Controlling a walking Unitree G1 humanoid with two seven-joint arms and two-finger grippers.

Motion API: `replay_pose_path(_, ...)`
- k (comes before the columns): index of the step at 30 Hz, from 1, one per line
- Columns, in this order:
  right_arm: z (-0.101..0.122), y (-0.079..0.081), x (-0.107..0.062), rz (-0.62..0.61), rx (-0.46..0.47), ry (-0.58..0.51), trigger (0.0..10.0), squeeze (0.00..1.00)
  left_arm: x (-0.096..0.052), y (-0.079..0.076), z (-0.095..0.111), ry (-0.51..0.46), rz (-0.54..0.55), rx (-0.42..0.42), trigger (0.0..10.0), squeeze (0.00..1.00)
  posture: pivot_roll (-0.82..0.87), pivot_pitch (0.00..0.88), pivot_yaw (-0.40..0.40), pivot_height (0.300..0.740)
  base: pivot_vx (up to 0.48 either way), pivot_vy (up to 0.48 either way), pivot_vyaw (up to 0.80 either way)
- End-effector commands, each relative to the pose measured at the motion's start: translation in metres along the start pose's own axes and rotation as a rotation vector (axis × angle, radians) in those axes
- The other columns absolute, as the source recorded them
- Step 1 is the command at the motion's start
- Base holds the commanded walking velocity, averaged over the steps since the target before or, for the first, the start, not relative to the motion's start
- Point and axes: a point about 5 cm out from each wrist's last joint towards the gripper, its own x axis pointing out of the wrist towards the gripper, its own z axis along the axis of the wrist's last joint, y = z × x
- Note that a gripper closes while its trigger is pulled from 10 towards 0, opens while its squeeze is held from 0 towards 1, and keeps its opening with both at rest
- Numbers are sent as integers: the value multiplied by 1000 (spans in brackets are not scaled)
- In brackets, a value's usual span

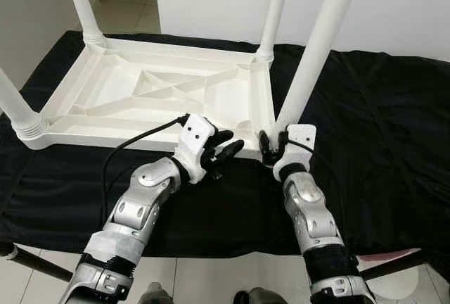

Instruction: Building children table

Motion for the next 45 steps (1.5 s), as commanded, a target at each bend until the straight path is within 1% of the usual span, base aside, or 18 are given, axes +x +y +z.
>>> replay_pose_path(1, 3, -3, -5, 65, -20, -26, 10000, 1000, -4, 6, -2, 7, 113, 3, 10000, 0, 29, 0, -51, 740, 0, 0, 0)
replay_pose_path(3, 3, -3, -5, 65, -20, -26, 10000, 1000, -4, 6, -2, 7, 113, 3, 10000, 0, 29, 0, -51, 740, 0, 0, 0)
replay_pose_path(4, 1, -6, -9, 129, -58, -30, 10000, 1000, -4, 5, -3, 10, 107, 2, 10000, 0, 29, 0, -51, 740, 0, 0, 0)
replay_pose_path(5, 2, -11, -10, 179, -70, -28, 10000, 0, -4, 4, -3, 13, 93, 2, 10000, 0, 24, 0, -43, 740, 0, 0, 0)
replay_pose_path(8, 2, -14, -11, 212, -76, -26, 10000, 0, -4, 3, -3, 15, 83, 2, 10000, 0, 19, 0, -39, 740, 0, 0, 0)
replay_pose_path(12, 8, -29, -6, 318, -171, -38, 10000, 0, -4, -1, -4, 25, 39, 8, 10000, 0, 16, 0, -27, 740, 0, 0, 0)
replay_pose_path(17, 12, -35, 1, 398, -209, -25, 10000, 0, -3, -1, -3, 28, 32, 12, 10000, 0, 13, 0, -18, 740, 0, 0, 0)
replay_pose_path(22, 13, -29, 17, 536, -266, 6, 10000, 0, -2, -1, -1, 27, 22, 15, 10000, 0, 16, 0, -6, 740, 0, 0, 0)
replay_pose_path(28, 10, -24, 24, 604, -277, 41, 10000, 0, 0, -1, 2, 17, 28, 21, 10000, 0, 12, 0, -22, 740, 0, 0, 0)
replay_pose_path(30, 8, -21, 28, 649, -278, 54, 4980, 0, 2, -2, 3, 4, 37, 16, 10000, 0, -13, 0, -31, 740, 0, 0, 0)
replay_pose_path(32, 8, -20, 28, 660, -275, 56, 4980, 0, 3, -3, 4, 1, 38, 13, 10000, 0, -13, 0, -31, 740, 0, 0, 0)
replay_pose_path(33, 7, -20, 29, 668, -267, 57, 0, 0, 4, -4, 4, 1, 32, 11, 10000, 0, -26, 0, -27, 740, 0, 0, 0)
replay_pose_path(39, 5, -22, 27, 651, -233, 49, 0, 0, 5, -8, 3, 3, 15, 9, 10000, 0, -32, 0, -26, 740, 0, 0, 0)
replay_pose_path(41, 2, -25, 22, 597, -183, 33, 0, 0, 5, -10, 3, 4, 10, 5, 10000, 0, -47, 0, -28, 740, 0, 0, 0)
replay_pose_path(42, -1, -25, 19, 549, -171, 31, 4118, 0, 4, -10, 2, 8, 8, 1, 10000, 0, -51, 0, -28, 740, 0, 0, 0)
replay_pose_path(43, -1, -25, 19, 549, -171, 31, 4118, 0, 4, -10, 2, 8, 8, 1, 10000, 0, -51, 0, -28, 740, 0, 0, 0)
replay_pose_path(44, -4, -25, 15, 498, -155, 32, 10000, 0, 3, -11, 1, 12, 5, 0, 10000, 0, -53, 0, -29, 740, 0, 0, 0)
replay_pose_path(45, -4, -25, 15, 498, -155, 32, 10000, 0, 3, -11, 1, 12, 5, 0, 10000, 0, -53, 0, -29, 740, 0, 0, 0)
